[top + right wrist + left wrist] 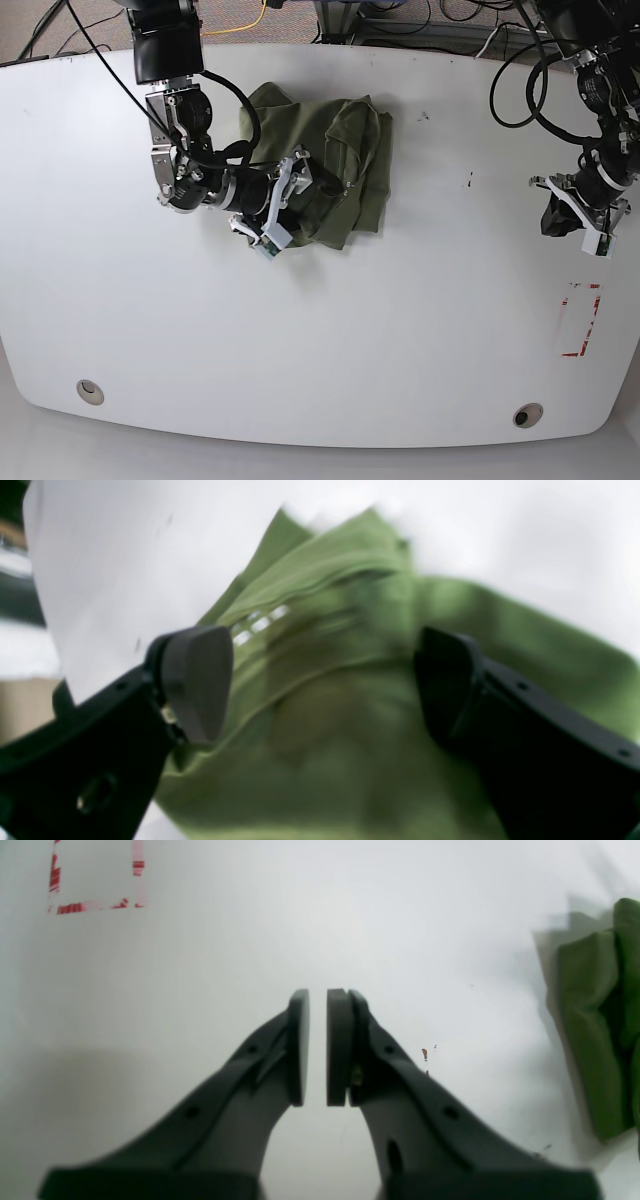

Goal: Layout the t-shirt on the table in an organized manner, then fold the t-shirt properly
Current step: 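Press the folded flap down onto the bundle with the right gripper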

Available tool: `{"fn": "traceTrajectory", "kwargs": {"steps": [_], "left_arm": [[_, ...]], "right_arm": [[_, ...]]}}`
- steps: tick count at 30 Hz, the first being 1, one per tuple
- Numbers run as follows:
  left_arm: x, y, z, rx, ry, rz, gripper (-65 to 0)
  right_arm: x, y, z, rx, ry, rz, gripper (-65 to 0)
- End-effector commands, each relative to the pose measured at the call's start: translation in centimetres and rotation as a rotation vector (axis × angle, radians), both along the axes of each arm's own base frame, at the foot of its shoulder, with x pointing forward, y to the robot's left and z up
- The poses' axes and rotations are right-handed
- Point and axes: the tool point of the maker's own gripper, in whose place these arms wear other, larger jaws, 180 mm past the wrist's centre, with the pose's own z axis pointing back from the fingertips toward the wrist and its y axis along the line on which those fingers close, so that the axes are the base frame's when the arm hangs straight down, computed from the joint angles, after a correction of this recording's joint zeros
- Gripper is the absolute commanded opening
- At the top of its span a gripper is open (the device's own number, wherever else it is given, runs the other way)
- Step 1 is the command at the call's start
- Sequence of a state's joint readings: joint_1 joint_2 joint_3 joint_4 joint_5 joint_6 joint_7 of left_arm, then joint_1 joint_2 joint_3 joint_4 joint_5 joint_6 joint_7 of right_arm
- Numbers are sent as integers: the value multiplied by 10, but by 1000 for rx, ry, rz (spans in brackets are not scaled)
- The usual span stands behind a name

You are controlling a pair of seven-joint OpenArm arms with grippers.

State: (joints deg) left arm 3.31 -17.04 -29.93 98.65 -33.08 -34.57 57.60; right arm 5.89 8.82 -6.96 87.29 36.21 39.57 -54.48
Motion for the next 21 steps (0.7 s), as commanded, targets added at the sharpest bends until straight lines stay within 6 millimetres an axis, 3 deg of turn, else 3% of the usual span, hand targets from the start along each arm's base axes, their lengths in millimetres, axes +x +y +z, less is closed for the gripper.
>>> {"fn": "traceTrajectory", "kwargs": {"steps": [1,16,21], "left_arm": [[8,3,15,9,-51,-6,-593],[6,3,13,9,-45,-6,-593],[6,3,13,9,-45,-6,-593]], "right_arm": [[9,14,21,70,-50,2,-119],[-1,60,33,145,-12,50,-119],[-2,75,50,174,-47,66,-119]]}}
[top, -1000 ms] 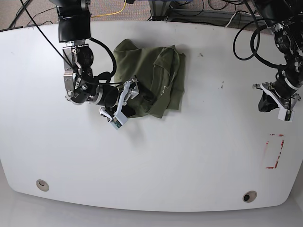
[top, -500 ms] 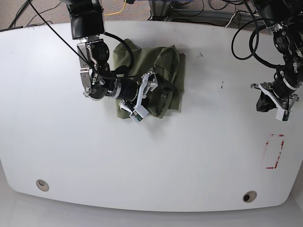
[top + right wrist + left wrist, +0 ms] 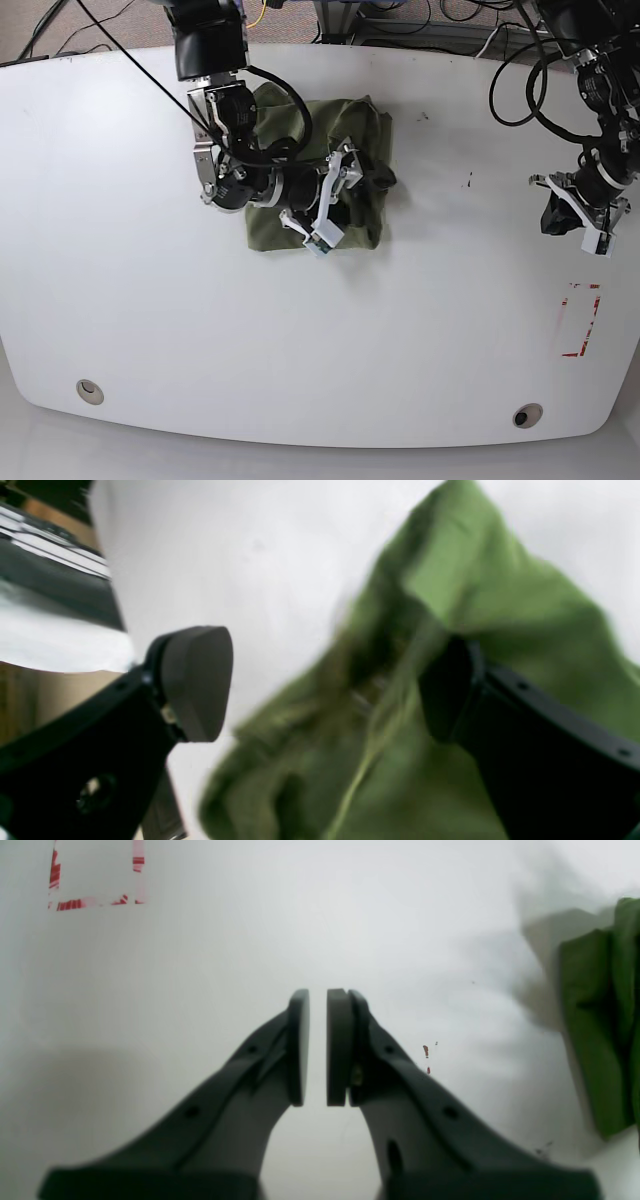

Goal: Layout the t-shirt on the table in an organized manner, then fold the t-shirt properly
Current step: 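Press the folded flap down onto the bundle with the right gripper, then smooth the top of the folded bundle with the right gripper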

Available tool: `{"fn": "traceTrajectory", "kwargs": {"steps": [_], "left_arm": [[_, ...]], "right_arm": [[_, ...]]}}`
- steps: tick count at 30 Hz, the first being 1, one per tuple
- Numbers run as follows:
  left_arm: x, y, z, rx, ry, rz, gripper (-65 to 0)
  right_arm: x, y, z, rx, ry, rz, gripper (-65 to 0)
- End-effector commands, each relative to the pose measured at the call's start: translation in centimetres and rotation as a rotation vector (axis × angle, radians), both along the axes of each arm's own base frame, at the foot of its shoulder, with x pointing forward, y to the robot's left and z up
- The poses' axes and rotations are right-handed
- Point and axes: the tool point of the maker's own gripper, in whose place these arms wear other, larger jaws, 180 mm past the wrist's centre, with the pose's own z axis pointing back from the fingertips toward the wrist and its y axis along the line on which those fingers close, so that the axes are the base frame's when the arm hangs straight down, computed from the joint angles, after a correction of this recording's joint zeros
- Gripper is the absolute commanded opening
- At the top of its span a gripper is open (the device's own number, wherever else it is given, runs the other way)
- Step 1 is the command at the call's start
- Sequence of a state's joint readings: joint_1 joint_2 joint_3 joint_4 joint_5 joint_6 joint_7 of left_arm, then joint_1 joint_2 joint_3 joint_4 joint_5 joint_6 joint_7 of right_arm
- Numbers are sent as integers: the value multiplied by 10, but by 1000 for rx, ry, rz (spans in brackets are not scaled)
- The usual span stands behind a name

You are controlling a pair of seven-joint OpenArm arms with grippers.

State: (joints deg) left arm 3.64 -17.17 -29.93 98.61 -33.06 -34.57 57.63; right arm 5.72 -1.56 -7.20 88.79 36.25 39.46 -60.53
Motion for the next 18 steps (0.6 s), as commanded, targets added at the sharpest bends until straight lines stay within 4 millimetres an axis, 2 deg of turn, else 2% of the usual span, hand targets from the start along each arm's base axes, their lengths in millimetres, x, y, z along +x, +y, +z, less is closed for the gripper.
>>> {"fn": "traceTrajectory", "kwargs": {"steps": [1,4,9,13,18], "left_arm": [[8,2,15,6,-52,-6,-593],[8,2,16,2,-54,-7,-593],[8,2,16,3,-55,-8,-593],[9,-1,16,5,-55,-16,-593],[10,-12,12,3,-44,-51,-593]], "right_arm": [[12,9,33,74,-89,-3,-119],[9,15,43,87,-109,3,-119],[6,17,47,85,-117,12,-119],[4,14,43,76,-110,10,-119],[-9,-3,29,26,-96,8,-119]]}}
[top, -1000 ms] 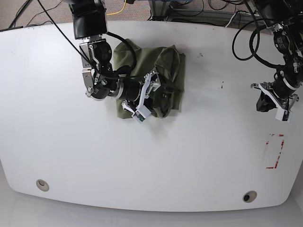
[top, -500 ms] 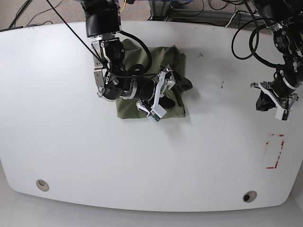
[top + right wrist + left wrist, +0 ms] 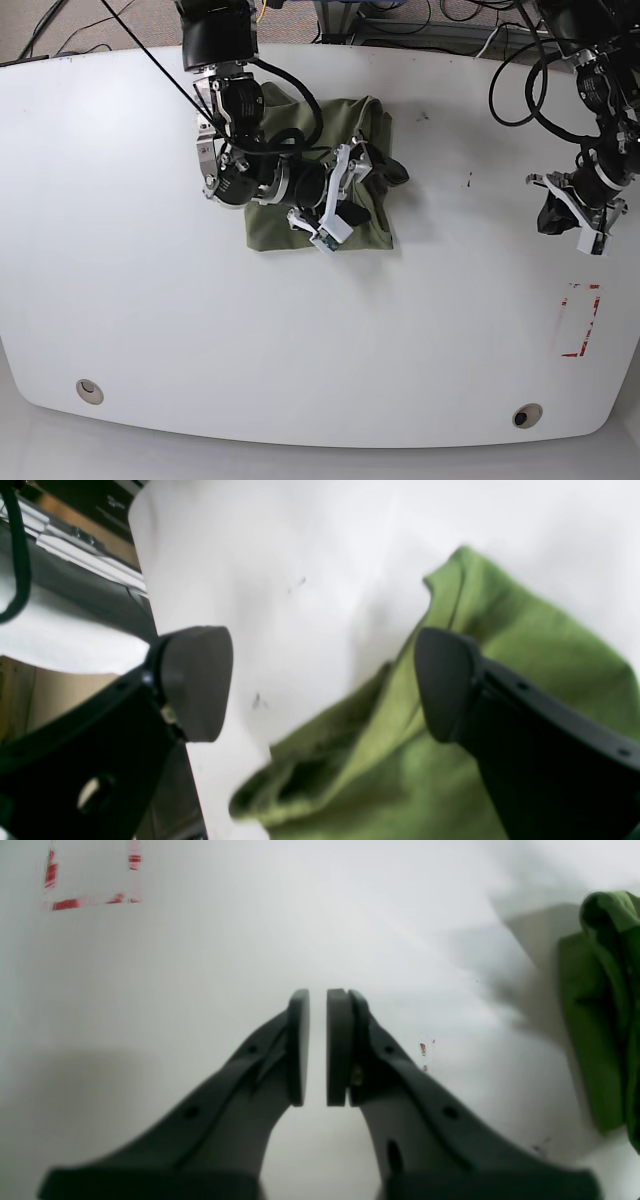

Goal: Layout the t-shirt on the table in an organized manner, then fold the t-shirt properly
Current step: 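Smooth the top of the folded bundle with the right gripper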

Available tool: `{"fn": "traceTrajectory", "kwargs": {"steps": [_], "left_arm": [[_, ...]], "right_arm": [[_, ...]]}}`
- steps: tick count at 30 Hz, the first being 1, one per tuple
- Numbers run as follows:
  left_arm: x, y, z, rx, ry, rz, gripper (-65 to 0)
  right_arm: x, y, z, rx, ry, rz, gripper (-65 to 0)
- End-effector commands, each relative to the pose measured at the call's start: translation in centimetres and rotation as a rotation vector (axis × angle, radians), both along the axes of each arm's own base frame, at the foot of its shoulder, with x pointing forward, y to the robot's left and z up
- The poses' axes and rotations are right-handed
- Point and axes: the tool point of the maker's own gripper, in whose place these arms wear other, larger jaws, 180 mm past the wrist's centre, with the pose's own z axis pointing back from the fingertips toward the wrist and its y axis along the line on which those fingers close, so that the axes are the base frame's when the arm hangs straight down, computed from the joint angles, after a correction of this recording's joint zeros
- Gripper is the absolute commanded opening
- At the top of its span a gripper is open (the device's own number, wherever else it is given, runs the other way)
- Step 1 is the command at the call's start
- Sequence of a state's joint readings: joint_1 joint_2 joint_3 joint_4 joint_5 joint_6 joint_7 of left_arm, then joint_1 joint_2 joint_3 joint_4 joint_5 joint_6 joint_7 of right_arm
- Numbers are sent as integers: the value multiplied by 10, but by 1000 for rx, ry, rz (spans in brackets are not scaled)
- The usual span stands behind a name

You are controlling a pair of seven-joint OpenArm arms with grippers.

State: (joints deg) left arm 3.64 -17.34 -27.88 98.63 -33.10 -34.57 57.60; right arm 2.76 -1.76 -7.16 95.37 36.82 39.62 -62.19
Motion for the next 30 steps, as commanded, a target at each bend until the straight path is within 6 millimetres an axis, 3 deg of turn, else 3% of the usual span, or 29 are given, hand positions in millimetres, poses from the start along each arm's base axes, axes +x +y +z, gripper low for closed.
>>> {"fn": "traceTrajectory", "kwargs": {"steps": [1,6,13,21,30], "left_arm": [[9,-4,15,1,-53,-21,-593],[9,-8,14,1,-48,-34,-593],[10,-10,14,-7,-50,-35,-593],[10,-17,12,-29,-53,-34,-593],[12,-18,21,-14,-78,-43,-593]], "right_arm": [[0,-6,11,13,-46,-4,-119],[-20,-16,-4,-16,-6,-3,-119],[-46,-15,-22,-15,69,-2,-119],[-48,-13,-22,-9,73,6,-119],[-59,13,-17,-53,27,173,-119]]}}
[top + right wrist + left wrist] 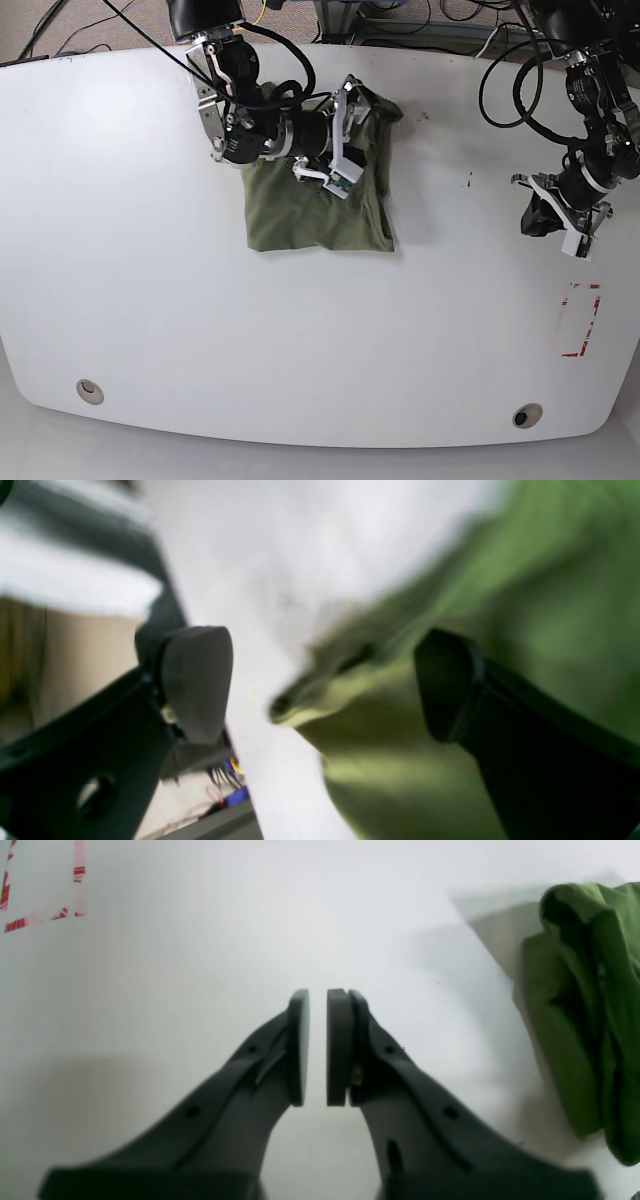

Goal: Layout the t-shirt on the table in an organized manner, then fold the t-shirt properly
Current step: 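Smooth the top of the folded bundle with the right gripper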

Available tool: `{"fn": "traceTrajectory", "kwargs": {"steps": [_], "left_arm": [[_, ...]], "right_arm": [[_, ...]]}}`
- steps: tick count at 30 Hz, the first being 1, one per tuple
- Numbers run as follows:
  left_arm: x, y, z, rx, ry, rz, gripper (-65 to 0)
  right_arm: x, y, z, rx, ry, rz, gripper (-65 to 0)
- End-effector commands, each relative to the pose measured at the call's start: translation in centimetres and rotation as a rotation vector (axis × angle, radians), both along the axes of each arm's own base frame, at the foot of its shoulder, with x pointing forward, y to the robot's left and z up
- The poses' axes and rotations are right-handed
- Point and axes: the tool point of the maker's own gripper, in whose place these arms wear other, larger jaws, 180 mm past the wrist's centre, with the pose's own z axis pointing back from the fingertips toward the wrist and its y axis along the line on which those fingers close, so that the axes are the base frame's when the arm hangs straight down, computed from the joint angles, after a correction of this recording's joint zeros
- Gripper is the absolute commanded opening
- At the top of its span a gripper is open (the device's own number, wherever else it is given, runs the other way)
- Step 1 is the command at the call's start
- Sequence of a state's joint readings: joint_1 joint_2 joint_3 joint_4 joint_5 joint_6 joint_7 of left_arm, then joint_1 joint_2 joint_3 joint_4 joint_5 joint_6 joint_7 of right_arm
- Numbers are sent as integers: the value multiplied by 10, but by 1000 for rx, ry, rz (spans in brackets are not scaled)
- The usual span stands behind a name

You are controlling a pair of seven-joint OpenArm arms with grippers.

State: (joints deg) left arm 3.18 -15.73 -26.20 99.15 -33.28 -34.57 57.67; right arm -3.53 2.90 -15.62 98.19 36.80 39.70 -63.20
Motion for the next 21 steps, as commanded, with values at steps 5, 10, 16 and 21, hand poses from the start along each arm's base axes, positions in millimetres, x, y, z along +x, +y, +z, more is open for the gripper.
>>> {"fn": "traceTrajectory", "kwargs": {"steps": [5,10,16,21], "left_arm": [[10,-1,29,23,-91,-19,-593],[13,-1,33,25,-104,-19,-593],[16,-6,41,34,-127,-33,-593],[16,-54,39,33,-123,-176,-569]], "right_arm": [[1,19,18,7,-69,109,-117],[-3,34,25,0,-108,193,-117],[4,24,35,-21,-176,199,-117],[31,-15,46,-71,-248,111,-117]]}}
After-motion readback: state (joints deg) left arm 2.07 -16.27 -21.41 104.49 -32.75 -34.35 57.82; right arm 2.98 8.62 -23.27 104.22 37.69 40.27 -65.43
